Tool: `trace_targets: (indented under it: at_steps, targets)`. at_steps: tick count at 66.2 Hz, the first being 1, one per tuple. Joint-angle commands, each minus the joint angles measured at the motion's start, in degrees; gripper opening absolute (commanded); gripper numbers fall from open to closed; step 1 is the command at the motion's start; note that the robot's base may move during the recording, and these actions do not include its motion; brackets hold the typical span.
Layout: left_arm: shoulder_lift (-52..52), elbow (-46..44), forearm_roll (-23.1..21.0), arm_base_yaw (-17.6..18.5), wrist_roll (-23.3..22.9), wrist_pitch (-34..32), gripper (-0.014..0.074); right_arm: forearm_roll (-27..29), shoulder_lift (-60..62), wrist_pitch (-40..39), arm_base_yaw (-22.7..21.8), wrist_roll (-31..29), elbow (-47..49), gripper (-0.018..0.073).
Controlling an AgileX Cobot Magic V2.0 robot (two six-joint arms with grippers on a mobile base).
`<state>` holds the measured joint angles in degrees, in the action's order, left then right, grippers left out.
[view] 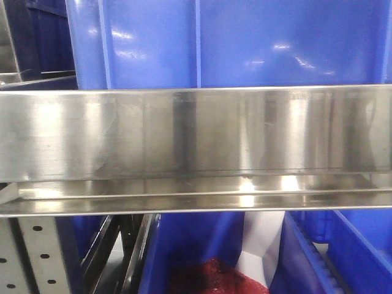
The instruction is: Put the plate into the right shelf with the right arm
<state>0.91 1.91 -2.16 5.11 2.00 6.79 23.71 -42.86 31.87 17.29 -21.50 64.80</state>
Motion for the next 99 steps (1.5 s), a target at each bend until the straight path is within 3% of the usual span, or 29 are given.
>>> trace_targets:
  at_steps: [1,6,18,23,36,70,85,99]
  targets:
    - [0.3,0.5,-0.2,0.3,-0.2,-4.9,-0.0047,-0.5,2.3,-9.9,-2.6,1.7,-1.8,0.0055]
    - [0.3,0.5,-0.2,0.3,-0.2,-4.9,-0.0047,-1.6,4.5,-12.3,-5.9,6.2,-5.5,0.0055]
    - [0.3,0.5,-0.2,0.3,-0.2,-4.9,-0.0047,-11.3,12.0,-13.2,-12.8,17.0,-13.7,0.0055]
    - [0.3,0.5,-0.2,0.3,-0.2,-4.9,-0.0047,-14.0,14.6,-13.3,-14.5,18.2,-16.9,0.0055]
    - [0.3,0.5,-0.2,0.3,-0.2,-4.9,-0.0047,-14.6,22.8,-17.7,-18.4,18.1,-27.1,0.0055]
    - [0.3,0.5,-0.2,0.3,-0.2,-4.9,-0.0047,-16.0,37.9,-31.9,-18.4,18.3,-55.7,0.0055]
    - [0.3,0.5,-0.2,0.3,-0.2,-4.9,-0.0047,-20.5,40.3,-37.5,-18.4,25.8,-61.0,0.0055]
    - [0.3,0.5,-0.2,0.3,-0.2,-4.9,-0.0047,-21.3,42.2,-37.4,-17.7,26.2,-63.7,0.0055]
